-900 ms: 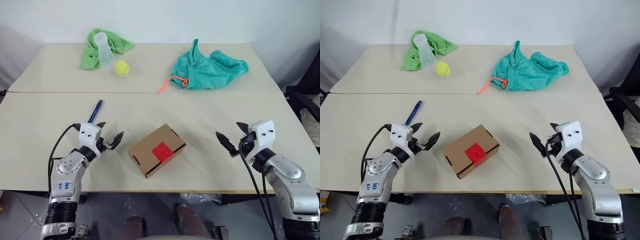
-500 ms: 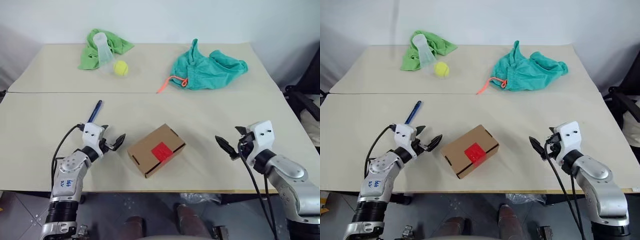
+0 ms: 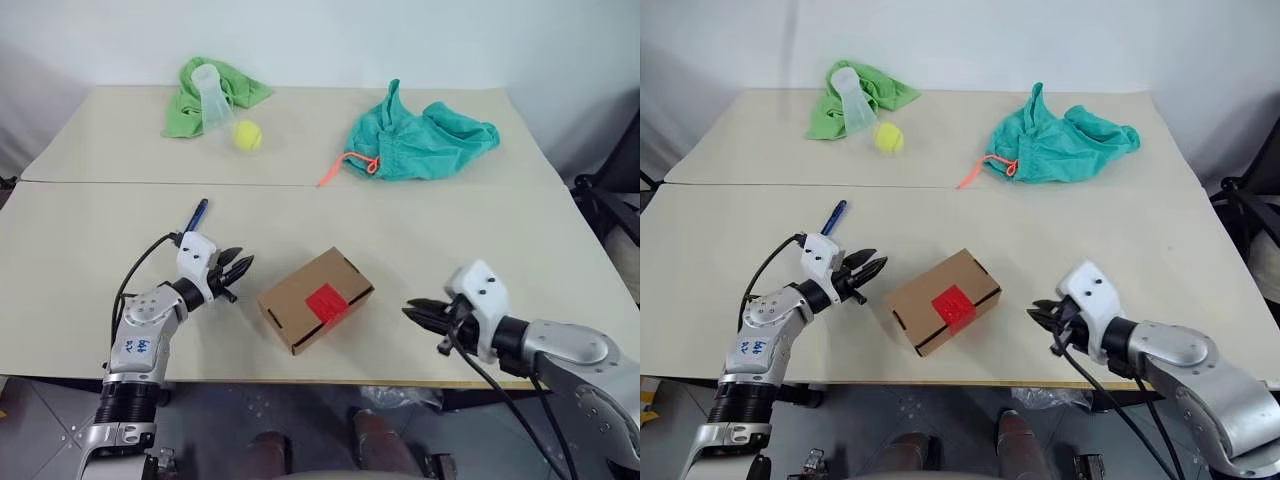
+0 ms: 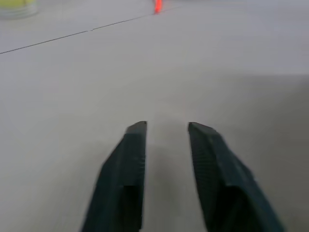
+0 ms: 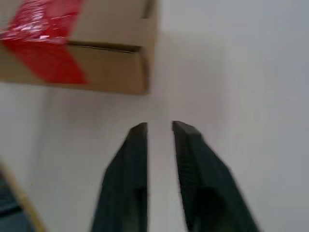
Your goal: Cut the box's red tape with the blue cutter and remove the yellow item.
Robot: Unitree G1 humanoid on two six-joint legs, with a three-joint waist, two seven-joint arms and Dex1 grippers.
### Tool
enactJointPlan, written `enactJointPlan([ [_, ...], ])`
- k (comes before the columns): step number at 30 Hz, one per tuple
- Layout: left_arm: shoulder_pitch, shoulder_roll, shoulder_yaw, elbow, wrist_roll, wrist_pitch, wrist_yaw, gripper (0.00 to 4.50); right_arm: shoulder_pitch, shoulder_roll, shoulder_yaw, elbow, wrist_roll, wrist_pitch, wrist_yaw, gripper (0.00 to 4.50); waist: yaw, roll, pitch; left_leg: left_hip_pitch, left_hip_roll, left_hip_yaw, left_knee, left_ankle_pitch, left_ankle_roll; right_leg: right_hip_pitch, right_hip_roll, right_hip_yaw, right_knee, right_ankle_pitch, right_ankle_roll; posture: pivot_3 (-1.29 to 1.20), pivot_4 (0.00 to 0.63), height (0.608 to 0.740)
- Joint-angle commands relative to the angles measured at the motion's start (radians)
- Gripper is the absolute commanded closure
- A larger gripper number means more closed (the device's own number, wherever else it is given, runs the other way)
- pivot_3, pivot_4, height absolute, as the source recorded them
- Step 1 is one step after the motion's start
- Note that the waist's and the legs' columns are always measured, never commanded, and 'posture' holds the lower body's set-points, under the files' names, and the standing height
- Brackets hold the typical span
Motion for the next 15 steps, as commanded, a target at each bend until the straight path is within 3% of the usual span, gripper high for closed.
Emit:
enactJointPlan([
  [1, -0.020, 0.015, -0.027, -0.025, -0.025, 0.028, -0.066, 4.38, -0.056, -0.012, 0.070, 0.009, 0.003, 0.026, 0.013, 4.50, 0.002, 0.000, 0.000, 0.000, 0.000, 0.000, 0.000, 0.000, 0.000, 0.000, 0.000, 0.000, 0.000, 0.000, 0.000, 0.00, 0.150, 0.740],
  [8, 0.001, 0.027, -0.075, -0.079, -0.028, 0.077, -0.138, 4.47, -0.208, 0.052, 0.193, 0.106, -0.033, 0.022, -0.004, 4.50, 0.004, 0.000, 0.000, -0.002, 0.000, -0.002, 0.000, 0.000, 0.000, 0.000, -0.002, -0.002, -0.002, 0.000, 0.000, 0.00, 0.150, 0.740],
  [15, 0.027, 0.028, -0.125, -0.185, -0.057, 0.172, -0.182, 4.47, -0.374, 0.153, 0.214, 0.288, -0.114, -0.047, -0.039, 4.50, 0.003, 0.000, 0.000, -0.003, 0.000, -0.004, 0.000, 0.000, 0.000, -0.001, -0.003, -0.003, -0.002, 0.000, 0.000, 0.00, 0.150, 0.740],
])
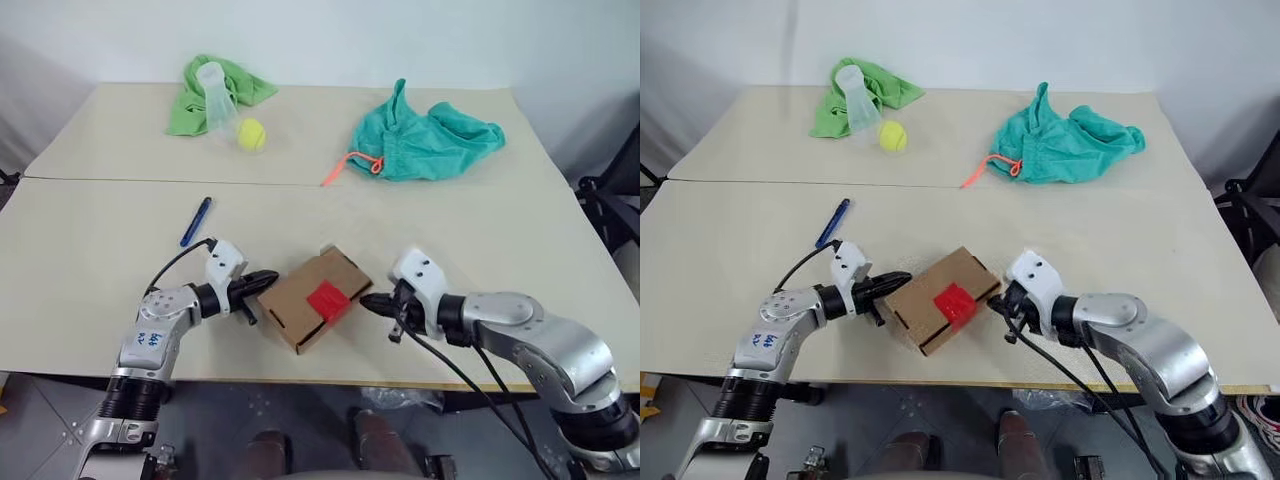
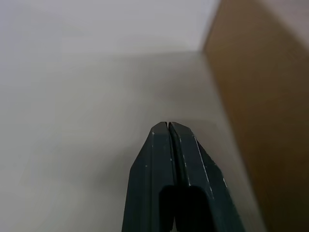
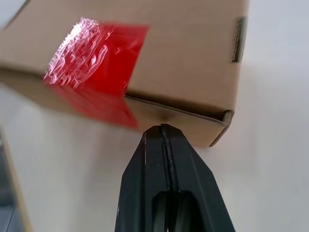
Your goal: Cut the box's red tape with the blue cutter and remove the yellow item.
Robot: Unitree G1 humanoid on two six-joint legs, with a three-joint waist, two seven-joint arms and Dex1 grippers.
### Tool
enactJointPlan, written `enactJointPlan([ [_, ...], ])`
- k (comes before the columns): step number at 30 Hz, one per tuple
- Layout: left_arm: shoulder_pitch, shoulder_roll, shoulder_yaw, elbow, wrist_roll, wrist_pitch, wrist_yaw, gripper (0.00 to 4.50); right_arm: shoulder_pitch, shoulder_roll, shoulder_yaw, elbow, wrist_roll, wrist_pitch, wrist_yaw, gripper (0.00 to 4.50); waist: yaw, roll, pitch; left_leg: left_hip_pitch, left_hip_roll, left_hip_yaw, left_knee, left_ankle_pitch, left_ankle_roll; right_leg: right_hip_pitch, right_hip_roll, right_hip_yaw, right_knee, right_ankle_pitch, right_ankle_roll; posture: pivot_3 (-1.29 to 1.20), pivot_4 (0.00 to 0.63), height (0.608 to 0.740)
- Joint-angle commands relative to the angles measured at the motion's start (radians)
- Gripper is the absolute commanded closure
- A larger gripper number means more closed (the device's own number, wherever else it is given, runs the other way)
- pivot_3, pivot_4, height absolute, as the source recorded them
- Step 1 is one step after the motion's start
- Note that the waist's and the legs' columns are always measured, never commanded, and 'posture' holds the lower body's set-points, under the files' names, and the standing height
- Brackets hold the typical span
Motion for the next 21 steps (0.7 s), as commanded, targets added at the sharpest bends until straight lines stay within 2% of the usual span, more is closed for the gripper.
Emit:
enactJointPlan([
  [1, 0.014, 0.007, -0.033, -0.092, -0.040, 0.061, -0.038, 4.47, -0.070, 0.031, 0.000, 0.081, -0.050, -0.063, -0.011, 4.50, 0.000, 0.000, 0.000, 0.000, 0.000, 0.000, 0.000, 0.000, 0.000, 0.000, 0.000, 0.000, 0.000, 0.000, 0.000, 0.00, 0.150, 0.740],
  [7, 0.018, 0.008, -0.075, -0.173, -0.080, 0.144, -0.081, 4.47, -0.157, 0.082, 0.030, 0.209, -0.119, -0.146, 0.011, 4.50, 0.000, 0.000, 0.000, -0.008, 0.000, -0.005, 0.001, 0.000, -0.001, -0.004, -0.001, -0.005, 0.002, 0.000, -0.001, 0.00, 0.150, 0.740],
  [15, -0.011, -0.016, -0.129, -0.239, -0.119, 0.239, -0.095, 4.47, -0.257, 0.226, 0.016, 0.404, -0.210, -0.343, -0.011, 4.50, -0.002, 0.000, 0.000, -0.009, 0.000, -0.007, 0.001, 0.001, -0.001, -0.005, -0.002, -0.010, 0.002, 0.000, -0.001, 0.00, 0.150, 0.740],
  [21, 0.036, 0.034, -0.055, -0.214, -0.108, 0.232, -0.054, 4.47, -0.236, 0.160, -0.084, 0.327, -0.233, -0.331, -0.042, 4.50, 0.000, 0.000, 0.000, -0.009, -0.002, -0.007, 0.001, 0.001, -0.002, -0.005, -0.005, -0.017, 0.003, 0.000, -0.002, 0.00, 0.150, 0.740],
])
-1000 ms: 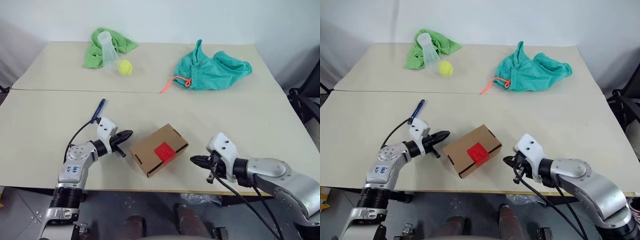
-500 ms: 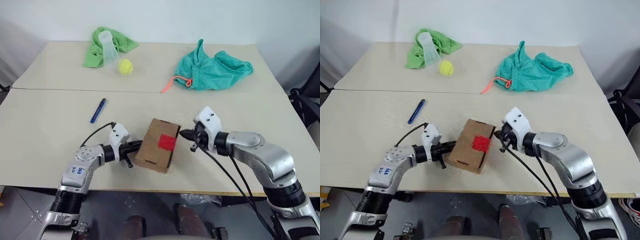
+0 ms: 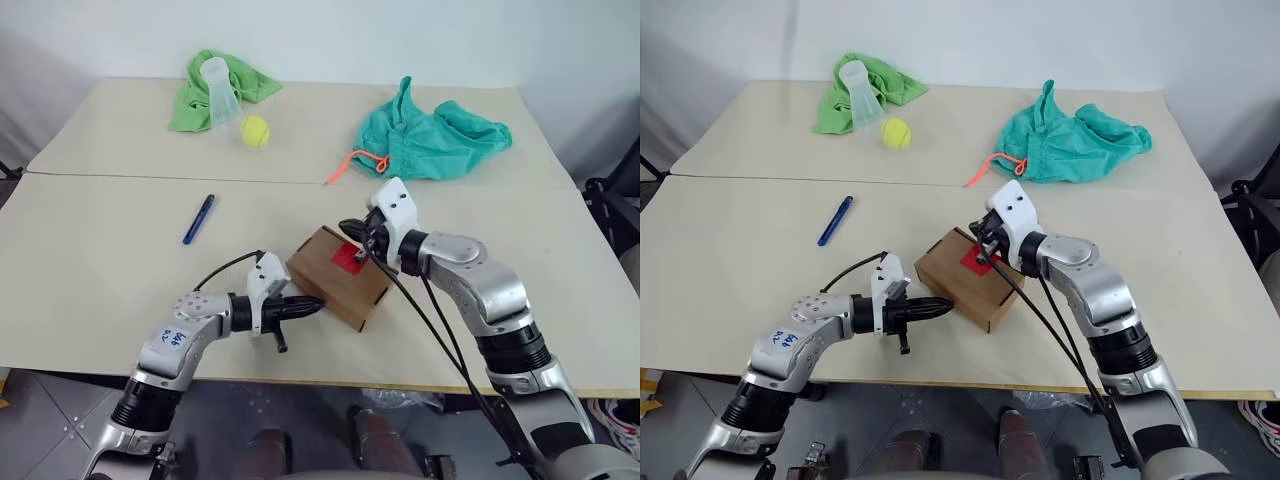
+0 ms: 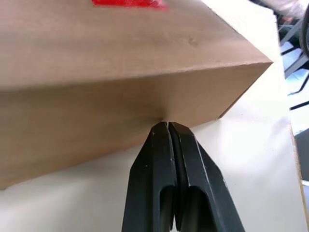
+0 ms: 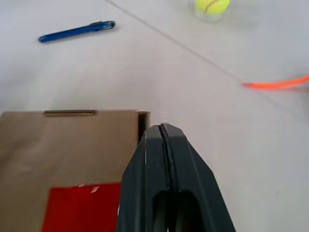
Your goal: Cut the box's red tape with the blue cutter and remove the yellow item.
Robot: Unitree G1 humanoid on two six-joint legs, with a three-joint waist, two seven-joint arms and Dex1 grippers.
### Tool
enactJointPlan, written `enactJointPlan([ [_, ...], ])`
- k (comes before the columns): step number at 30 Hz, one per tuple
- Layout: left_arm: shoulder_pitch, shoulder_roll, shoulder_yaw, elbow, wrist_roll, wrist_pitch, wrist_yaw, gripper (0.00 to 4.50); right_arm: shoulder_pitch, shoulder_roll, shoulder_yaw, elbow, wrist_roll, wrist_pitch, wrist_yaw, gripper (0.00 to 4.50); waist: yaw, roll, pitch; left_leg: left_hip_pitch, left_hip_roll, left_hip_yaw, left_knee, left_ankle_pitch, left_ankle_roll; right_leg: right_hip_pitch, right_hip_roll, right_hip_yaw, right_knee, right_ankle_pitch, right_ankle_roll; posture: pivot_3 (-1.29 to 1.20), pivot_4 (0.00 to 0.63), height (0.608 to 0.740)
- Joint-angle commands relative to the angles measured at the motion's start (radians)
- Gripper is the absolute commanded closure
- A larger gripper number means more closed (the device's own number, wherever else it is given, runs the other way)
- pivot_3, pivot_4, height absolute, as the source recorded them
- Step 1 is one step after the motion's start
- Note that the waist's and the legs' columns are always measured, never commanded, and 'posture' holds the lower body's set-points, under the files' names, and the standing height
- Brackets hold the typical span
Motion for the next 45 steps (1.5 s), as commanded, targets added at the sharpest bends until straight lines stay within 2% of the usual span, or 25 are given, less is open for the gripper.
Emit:
enactJointPlan([
  [1, 0.029, 0.032, 0.075, 0.003, -0.005, -0.021, 0.027, 4.47, 0.018, -0.060, -0.098, -0.109, -0.001, 0.025, -0.018, 4.50, 0.001, 0.000, 0.000, 0.000, 0.000, 0.000, 0.000, 0.000, 0.000, -0.001, -0.002, -0.005, 0.001, 0.000, -0.001, 0.00, 0.150, 0.740],
  [6, 0.038, 0.032, 0.192, 0.131, 0.035, -0.108, 0.141, 4.47, 0.192, -0.216, -0.219, -0.351, 0.049, 0.222, -0.005, 4.50, 0.006, 0.000, 0.000, 0.000, -0.002, -0.004, 0.000, 0.000, 0.001, -0.001, -0.009, -0.023, 0.001, -0.001, -0.005, 0.00, 0.150, 0.740],
  [8, 0.008, 0.015, 0.201, 0.204, 0.055, -0.172, 0.171, 4.47, 0.305, -0.297, -0.227, -0.450, 0.058, 0.282, 0.026, 4.50, 0.017, 0.002, -0.001, -0.001, -0.004, -0.004, 0.000, 0.000, 0.001, 0.000, -0.010, -0.024, 0.000, -0.001, -0.005, 0.00, 0.150, 0.740],
  [11, -0.052, -0.009, 0.185, 0.284, 0.072, -0.239, 0.176, 4.47, 0.412, -0.361, -0.201, -0.535, 0.079, 0.355, 0.042, 4.50, 0.019, 0.002, -0.001, 0.001, -0.006, -0.005, 0.001, 0.000, 0.002, 0.002, -0.011, -0.025, -0.003, -0.001, -0.005, 0.00, 0.150, 0.740],
  [15, -0.146, -0.043, 0.147, 0.394, 0.086, -0.307, 0.131, 4.47, 0.477, -0.330, -0.151, -0.606, 0.110, 0.440, 0.015, 4.50, 0.021, 0.002, -0.001, 0.004, -0.007, -0.006, 0.001, 0.003, 0.002, 0.004, -0.009, -0.026, -0.001, 0.000, -0.005, 0.00, 0.150, 0.740],
  [21, -0.253, -0.081, 0.088, 0.502, 0.090, -0.357, 0.033, 4.47, 0.444, -0.258, -0.091, -0.626, 0.122, 0.484, -0.031, 4.50, 0.021, 0.002, -0.001, 0.004, -0.010, -0.007, 0.001, 0.005, 0.002, 0.004, -0.009, -0.026, 0.001, 0.001, -0.005, 0.00, 0.150, 0.740],
  [32, -0.229, -0.061, 0.021, 0.365, 0.053, -0.246, -0.125, 4.47, 0.409, -0.268, -0.112, -0.734, 0.220, 0.599, 0.005, 4.50, 0.030, 0.002, -0.001, 0.000, -0.012, -0.010, 0.000, 0.005, 0.003, 0.003, -0.011, -0.027, 0.000, 0.001, -0.005, 0.00, 0.150, 0.740],
  [38, -0.211, -0.067, 0.015, 0.319, 0.056, -0.215, -0.125, 4.47, 0.419, -0.274, -0.143, -0.751, 0.273, 0.641, 0.013, 4.50, 0.031, 0.002, -0.001, 0.000, -0.012, -0.010, 0.000, 0.005, 0.003, 0.003, -0.011, -0.028, -0.002, 0.001, -0.005, 0.00, 0.150, 0.740],
  [45, -0.195, -0.069, 0.054, 0.343, 0.091, -0.236, -0.047, 4.47, 0.484, -0.351, -0.212, -0.735, 0.266, 0.614, 0.023, 4.50, 0.032, 0.002, -0.001, 0.000, -0.012, -0.010, 0.000, 0.005, 0.003, 0.003, -0.012, -0.028, -0.002, 0.001, -0.005, 0.00, 0.150, 0.740],
])
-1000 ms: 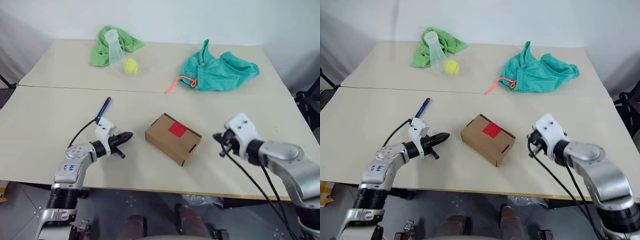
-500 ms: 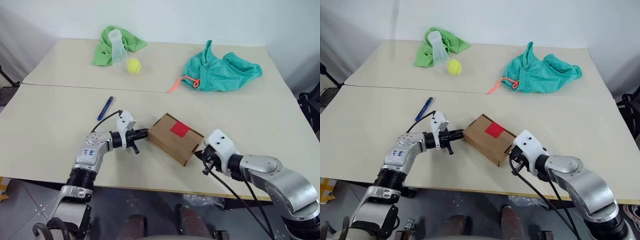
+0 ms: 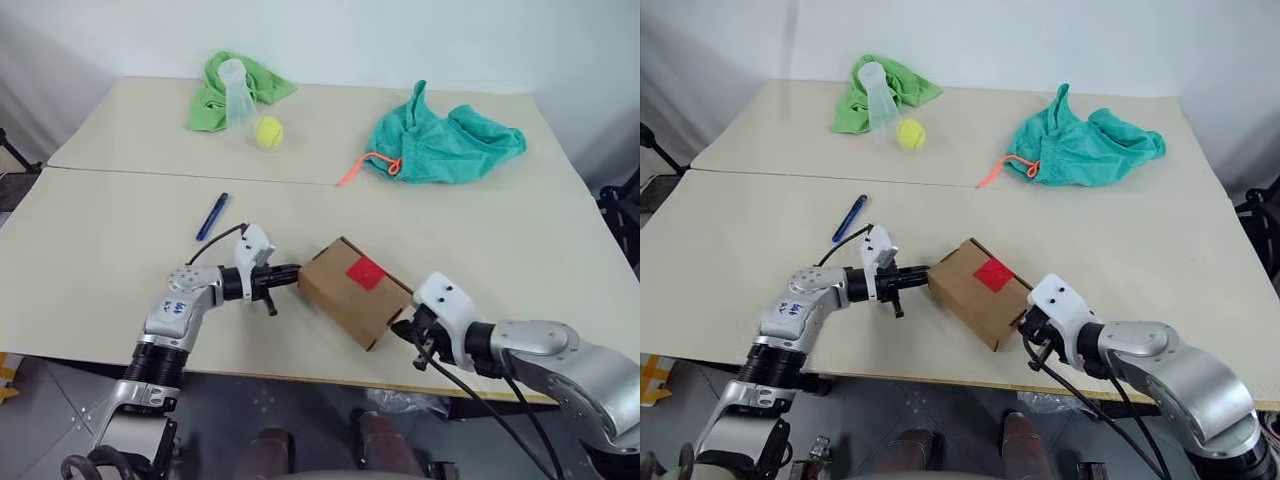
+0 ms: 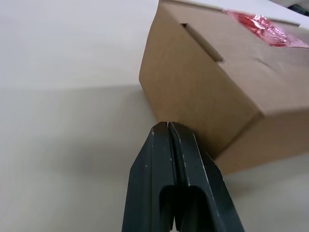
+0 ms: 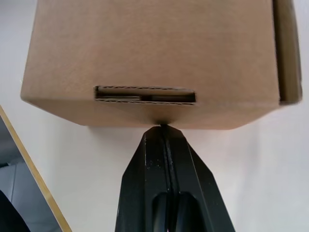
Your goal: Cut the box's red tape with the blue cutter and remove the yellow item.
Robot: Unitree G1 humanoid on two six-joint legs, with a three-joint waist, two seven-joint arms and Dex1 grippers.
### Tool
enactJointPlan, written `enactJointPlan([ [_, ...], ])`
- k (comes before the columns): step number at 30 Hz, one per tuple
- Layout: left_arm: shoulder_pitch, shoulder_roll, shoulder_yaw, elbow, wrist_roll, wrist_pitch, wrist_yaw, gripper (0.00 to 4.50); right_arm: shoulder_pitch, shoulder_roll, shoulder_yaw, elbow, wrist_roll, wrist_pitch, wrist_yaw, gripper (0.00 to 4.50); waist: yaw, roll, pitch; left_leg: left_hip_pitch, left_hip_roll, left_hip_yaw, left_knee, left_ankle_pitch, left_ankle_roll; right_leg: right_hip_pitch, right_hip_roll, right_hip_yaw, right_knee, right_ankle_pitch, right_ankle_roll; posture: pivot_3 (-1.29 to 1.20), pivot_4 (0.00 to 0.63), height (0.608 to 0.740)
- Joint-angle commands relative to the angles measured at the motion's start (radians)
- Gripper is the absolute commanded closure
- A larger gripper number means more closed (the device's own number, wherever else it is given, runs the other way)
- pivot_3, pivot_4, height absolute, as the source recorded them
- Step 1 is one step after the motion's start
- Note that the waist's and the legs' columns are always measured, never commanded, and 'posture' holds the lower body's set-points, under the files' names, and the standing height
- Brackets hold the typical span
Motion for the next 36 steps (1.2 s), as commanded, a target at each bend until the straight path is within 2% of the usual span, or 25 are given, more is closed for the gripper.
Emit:
enactJointPlan([
  [1, -0.002, 0.004, 0.024, -0.010, 0.011, -0.032, 0.044, 4.47, 0.045, -0.043, -0.097, -0.029, 0.006, -0.039, 0.017, 4.50, 0.002, 0.000, 0.000, 0.000, 0.000, 0.000, 0.000, 0.000, 0.000, 0.000, 0.000, 0.000, 0.000, 0.000, 0.000, 0.00, 0.150, 0.740],
  [2, 0.001, 0.010, 0.037, -0.002, 0.020, -0.051, 0.069, 4.47, 0.081, -0.064, -0.135, -0.022, 0.000, -0.053, 0.027, 4.50, 0.003, 0.000, 0.000, 0.000, 0.000, 0.000, 0.000, 0.000, 0.000, 0.000, 0.000, 0.000, 0.000, 0.000, 0.000, 0.00, 0.150, 0.740],
  [5, 0.003, 0.024, 0.074, 0.005, 0.026, -0.051, 0.129, 3.56, 0.165, -0.111, -0.230, -0.009, 0.006, -0.100, 0.067, 4.50, 0.006, 0.000, 0.000, 0.000, 0.000, 0.000, 0.000, 0.000, 0.000, 0.000, 0.000, 0.000, 0.000, 0.000, 0.000, 0.00, 0.150, 0.740],
  [8, -0.004, 0.024, 0.128, -0.010, 0.011, -0.040, 0.195, 2.63, 0.198, -0.146, -0.328, 0.026, 0.023, -0.165, 0.122, 3.91, 0.003, 0.000, 0.000, 0.000, 0.000, 0.000, 0.000, 0.000, 0.001, 0.000, 0.000, 0.000, 0.000, 0.000, 0.000, 0.00, 0.150, 0.740],
  [11, -0.013, 0.016, 0.165, -0.026, 0.000, -0.043, 0.245, 1.71, 0.172, -0.156, -0.379, 0.074, 0.041, -0.226, 0.162, 2.91, 0.002, 0.000, 0.000, 0.002, 0.000, 0.001, 0.000, 0.000, 0.001, 0.001, 0.000, 0.000, 0.001, 0.000, 0.001, 0.00, 0.150, 0.740],
  [13, -0.027, -0.002, 0.205, -0.051, 0.004, -0.068, 0.323, 1.08, 0.091, -0.147, -0.400, 0.125, 0.087, -0.286, 0.210, 2.21, 0.000, -0.001, 0.001, 0.002, 0.000, 0.001, 0.000, 0.001, 0.001, 0.002, 0.000, 0.000, 0.002, 0.000, 0.001, 0.00, 0.150, 0.740],
  [16, -0.029, -0.022, 0.215, -0.113, 0.017, -0.049, 0.399, 0.13, -0.010, -0.139, -0.372, 0.194, 0.113, -0.356, 0.251, 1.12, 0.001, -0.001, 0.001, 0.002, 0.000, 0.000, 0.001, 0.001, 0.001, 0.002, 0.000, 0.000, 0.002, 0.001, 0.002, 0.00, 0.150, 0.740],
  [19, -0.054, -0.026, 0.239, -0.134, 0.089, -0.045, 0.560, 0.00, -0.088, -0.140, -0.308, 0.251, 0.107, -0.405, 0.278, 0.12, 0.003, -0.001, 0.001, 0.002, 0.000, 0.000, 0.000, 0.002, 0.000, 0.002, 0.000, 0.000, 0.002, 0.001, 0.002, 0.00, 0.150, 0.740],
  [20, -0.072, -0.023, 0.257, -0.127, 0.117, -0.022, 0.633, 0.00, -0.119, -0.140, -0.274, 0.274, 0.097, -0.420, 0.286, 0.05, 0.003, -0.002, 0.001, 0.002, 0.000, 0.000, 0.000, 0.002, 0.000, 0.002, 0.000, 0.000, 0.002, 0.001, 0.002, 0.00, 0.150, 0.740],
  [22, -0.099, -0.020, 0.280, -0.117, 0.142, 0.027, 0.719, 0.00, -0.171, -0.142, -0.209, 0.319, 0.070, -0.454, 0.304, 0.05, 0.001, -0.002, 0.001, 0.001, -0.001, 0.000, 0.001, 0.002, 0.000, 0.001, 0.000, 0.000, 0.001, 0.001, 0.002, 0.00, 0.150, 0.740],
  [28, -0.176, 0.029, 0.347, -0.064, 0.147, 0.200, 0.821, 0.00, -0.282, -0.139, -0.095, 0.394, 0.050, -0.502, 0.358, 0.05, 0.000, -0.002, 0.001, 0.000, -0.001, 0.000, 0.000, 0.002, 0.000, 0.000, 0.000, 0.000, 0.003, 0.001, 0.002, 0.00, 0.150, 0.740],
  [36, -0.210, 0.075, 0.313, 0.055, 0.125, 0.359, 0.757, 0.00, -0.322, -0.146, -0.059, 0.418, 0.046, -0.510, 0.386, 0.05, 0.004, -0.001, 0.001, -0.002, -0.002, 0.000, 0.000, 0.002, -0.001, 0.000, -0.002, -0.002, 0.002, 0.001, 0.002, 0.00, 0.150, 0.740],
])
